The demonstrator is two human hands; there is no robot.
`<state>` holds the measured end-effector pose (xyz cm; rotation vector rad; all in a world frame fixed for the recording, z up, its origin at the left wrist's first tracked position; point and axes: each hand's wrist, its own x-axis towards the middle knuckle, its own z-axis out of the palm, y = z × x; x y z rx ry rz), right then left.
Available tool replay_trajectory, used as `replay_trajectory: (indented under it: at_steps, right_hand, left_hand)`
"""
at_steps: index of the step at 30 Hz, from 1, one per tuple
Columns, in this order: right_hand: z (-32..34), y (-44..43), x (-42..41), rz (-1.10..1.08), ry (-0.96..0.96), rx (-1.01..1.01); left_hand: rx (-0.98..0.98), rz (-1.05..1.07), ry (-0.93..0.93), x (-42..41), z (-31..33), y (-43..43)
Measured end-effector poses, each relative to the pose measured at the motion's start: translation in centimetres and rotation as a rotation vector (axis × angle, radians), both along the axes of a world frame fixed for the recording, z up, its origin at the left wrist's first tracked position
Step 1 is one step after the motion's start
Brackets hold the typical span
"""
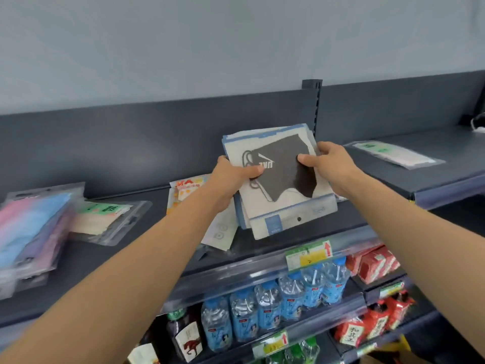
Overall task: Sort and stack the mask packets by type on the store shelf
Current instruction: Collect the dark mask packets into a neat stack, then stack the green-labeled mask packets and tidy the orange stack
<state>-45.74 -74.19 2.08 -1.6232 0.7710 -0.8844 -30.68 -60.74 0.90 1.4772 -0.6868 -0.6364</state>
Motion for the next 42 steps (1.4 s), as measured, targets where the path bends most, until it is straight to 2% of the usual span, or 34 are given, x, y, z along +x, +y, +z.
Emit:
replay_trajectory:
  at_steps: [4,9,22,31,34,38,42]
  right_hand:
    - [-1.0,-3.9,-1.1,-0.004,0.152,0.02]
    - [-2.2,-6.9,-0.8,0.047,0.342,-0.003]
    - [-3.6,-8.4,2.6,0.198,0.557,-0.112]
    - [-2.2,-11.8,-0.3,0.05,0.696,-0.282]
    - [-2.4,-12.9,-1.2,0.044,0.797,-0.319]
    - [-2.7,-13.2,-1.7,0.1,0.903,-0.374]
    - [-2.8,-12.7,-1.4,0.161,0.985,-0.417]
  left_hand:
    - [0.101,-0.047,0.032,-1.4,-1.2,-3.4]
    - [0.192,0.052,0.039,-2.2,-2.6,-4.8]
    - [0.426,0.344,-0.103,-0.3,-3.0,-4.1]
    - [0.694,0.461,-0.452,-1.2,-2.7,-5.9]
    - [0.783,0.512,-0.636,-1.6,-2.6,-6.5]
    - [0.678,0.533,-0.776,-3.0,-2.1,-7.2]
    - [0.443,0.328,-0.826,-5.0,-1.3,-8.8]
